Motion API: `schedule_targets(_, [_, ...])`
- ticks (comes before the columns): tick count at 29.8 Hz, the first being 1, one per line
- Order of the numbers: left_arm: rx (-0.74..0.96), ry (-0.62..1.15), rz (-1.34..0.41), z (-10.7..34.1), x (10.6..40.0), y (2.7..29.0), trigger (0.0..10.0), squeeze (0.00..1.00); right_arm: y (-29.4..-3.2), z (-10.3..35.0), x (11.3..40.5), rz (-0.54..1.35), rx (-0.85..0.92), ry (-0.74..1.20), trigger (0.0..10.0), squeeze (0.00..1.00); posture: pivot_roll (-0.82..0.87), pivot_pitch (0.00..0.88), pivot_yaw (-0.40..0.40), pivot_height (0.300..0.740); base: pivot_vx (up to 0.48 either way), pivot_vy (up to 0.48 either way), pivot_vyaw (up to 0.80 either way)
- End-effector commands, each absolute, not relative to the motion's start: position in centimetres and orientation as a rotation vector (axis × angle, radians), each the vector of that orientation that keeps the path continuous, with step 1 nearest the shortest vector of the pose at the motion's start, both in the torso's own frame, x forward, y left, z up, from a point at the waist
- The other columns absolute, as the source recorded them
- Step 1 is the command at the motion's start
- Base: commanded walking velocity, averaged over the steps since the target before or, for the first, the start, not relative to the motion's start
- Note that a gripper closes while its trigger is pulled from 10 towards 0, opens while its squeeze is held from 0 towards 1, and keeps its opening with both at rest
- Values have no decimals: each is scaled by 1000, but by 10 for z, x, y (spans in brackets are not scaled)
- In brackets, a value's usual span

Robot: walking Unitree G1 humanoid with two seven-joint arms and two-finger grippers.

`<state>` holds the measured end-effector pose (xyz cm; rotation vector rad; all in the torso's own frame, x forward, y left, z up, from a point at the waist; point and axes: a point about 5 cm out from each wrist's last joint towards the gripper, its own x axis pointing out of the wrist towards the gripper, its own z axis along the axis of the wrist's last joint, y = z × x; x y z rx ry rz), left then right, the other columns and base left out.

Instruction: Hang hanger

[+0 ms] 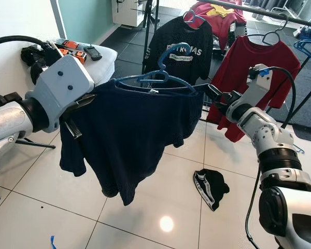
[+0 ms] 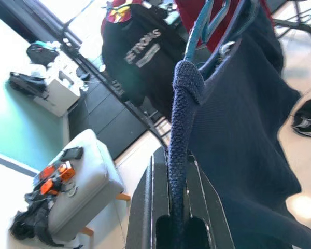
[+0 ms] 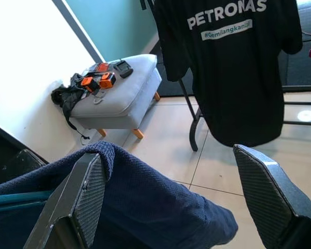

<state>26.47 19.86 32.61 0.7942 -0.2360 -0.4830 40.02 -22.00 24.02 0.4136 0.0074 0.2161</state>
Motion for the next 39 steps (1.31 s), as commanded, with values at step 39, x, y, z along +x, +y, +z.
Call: schedule_targets(39, [804,-307,-432,353,242,229,0,0,-226,235,399,204,401,30,10000,0,7,132,-59,740,0,0,0])
